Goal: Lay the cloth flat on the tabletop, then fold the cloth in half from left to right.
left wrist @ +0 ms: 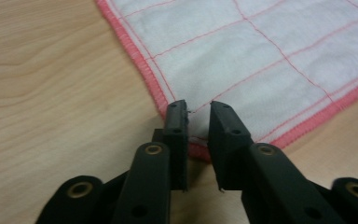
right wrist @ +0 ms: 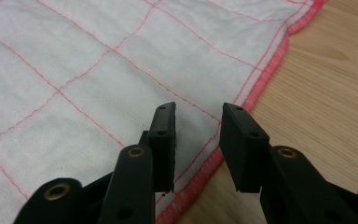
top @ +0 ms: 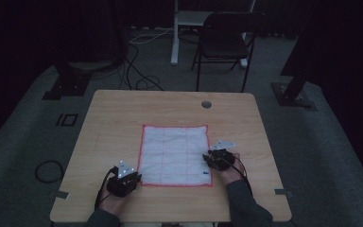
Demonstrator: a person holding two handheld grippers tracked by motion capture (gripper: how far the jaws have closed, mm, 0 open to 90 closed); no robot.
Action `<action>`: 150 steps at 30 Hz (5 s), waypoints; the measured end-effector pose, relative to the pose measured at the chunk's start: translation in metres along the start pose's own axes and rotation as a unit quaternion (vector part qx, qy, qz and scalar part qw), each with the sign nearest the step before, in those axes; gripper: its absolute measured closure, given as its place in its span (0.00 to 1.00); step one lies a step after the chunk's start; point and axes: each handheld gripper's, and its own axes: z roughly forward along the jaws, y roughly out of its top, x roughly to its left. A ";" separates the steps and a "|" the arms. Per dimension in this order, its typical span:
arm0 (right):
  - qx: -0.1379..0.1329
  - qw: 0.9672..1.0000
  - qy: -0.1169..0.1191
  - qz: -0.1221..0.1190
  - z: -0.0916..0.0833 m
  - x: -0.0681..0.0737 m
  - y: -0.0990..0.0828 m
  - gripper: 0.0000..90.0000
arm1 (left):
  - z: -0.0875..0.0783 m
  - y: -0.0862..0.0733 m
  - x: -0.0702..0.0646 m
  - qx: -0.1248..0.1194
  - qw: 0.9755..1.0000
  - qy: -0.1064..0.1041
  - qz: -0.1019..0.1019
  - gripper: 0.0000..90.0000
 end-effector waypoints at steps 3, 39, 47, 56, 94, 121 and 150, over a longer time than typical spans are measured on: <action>-0.001 1.000 -0.004 0.004 -0.002 -0.003 -0.003 0.73 | -0.003 -0.004 -0.001 0.003 1.000 -0.001 -0.001 0.79; -0.011 0.999 -0.013 0.031 -0.004 -0.018 -0.009 0.67 | 0.000 0.022 0.033 -0.062 0.996 0.031 -0.057 0.65; -0.012 0.999 -0.014 0.033 -0.004 -0.018 -0.009 0.66 | 0.015 0.040 0.034 -0.058 0.997 0.025 -0.040 0.64; -0.014 0.999 -0.013 0.035 -0.004 -0.019 -0.010 0.65 | 0.039 0.062 0.033 -0.048 0.997 0.039 -0.046 0.63; -0.025 0.999 -0.024 0.031 -0.010 -0.016 -0.011 0.64 | 0.060 0.056 0.020 -0.021 0.995 0.054 -0.077 0.94; -0.030 0.998 -0.019 0.047 -0.011 -0.021 -0.015 0.64 | 0.034 0.081 0.027 -0.081 0.993 -0.017 -0.080 0.96; -0.030 0.998 -0.019 0.049 -0.012 -0.023 -0.017 0.64 | 0.064 0.141 -0.046 -0.083 0.990 -0.114 -0.014 0.96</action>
